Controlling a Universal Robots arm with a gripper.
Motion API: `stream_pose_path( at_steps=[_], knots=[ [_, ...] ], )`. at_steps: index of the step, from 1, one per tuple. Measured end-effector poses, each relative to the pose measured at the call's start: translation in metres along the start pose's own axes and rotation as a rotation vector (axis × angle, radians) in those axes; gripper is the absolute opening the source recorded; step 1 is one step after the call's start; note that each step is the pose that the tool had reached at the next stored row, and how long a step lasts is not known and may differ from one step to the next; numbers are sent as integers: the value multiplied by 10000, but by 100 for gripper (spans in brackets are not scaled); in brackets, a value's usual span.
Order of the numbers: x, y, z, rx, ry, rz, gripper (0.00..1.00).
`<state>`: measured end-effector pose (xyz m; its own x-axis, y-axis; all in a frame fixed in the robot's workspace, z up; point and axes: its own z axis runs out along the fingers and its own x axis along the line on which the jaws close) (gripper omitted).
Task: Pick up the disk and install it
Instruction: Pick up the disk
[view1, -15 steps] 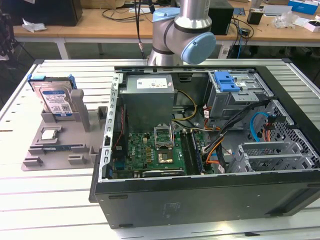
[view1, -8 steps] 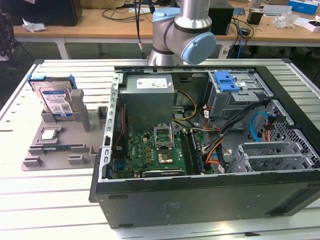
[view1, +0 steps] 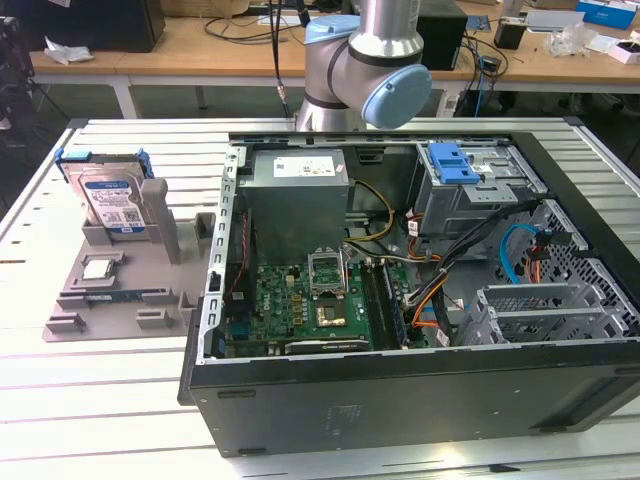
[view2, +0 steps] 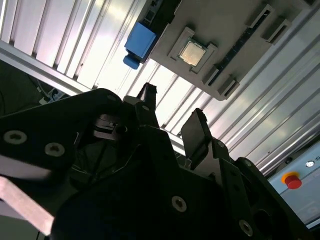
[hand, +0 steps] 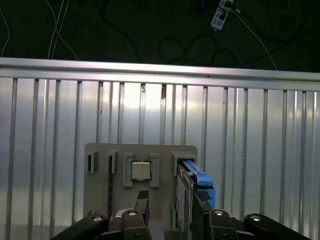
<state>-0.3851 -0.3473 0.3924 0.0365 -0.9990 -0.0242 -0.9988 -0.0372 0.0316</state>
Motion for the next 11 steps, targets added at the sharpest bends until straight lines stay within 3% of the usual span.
stream_pose_path(
  at_steps=[3,6,7,11],
  knots=[
    [0,0,2,9,2,379,48],
    [-116,-87,23,9,1,390,48],
    [-142,-125,69,10,5,390,48],
    [-147,-137,87,10,6,390,48]
  ],
)
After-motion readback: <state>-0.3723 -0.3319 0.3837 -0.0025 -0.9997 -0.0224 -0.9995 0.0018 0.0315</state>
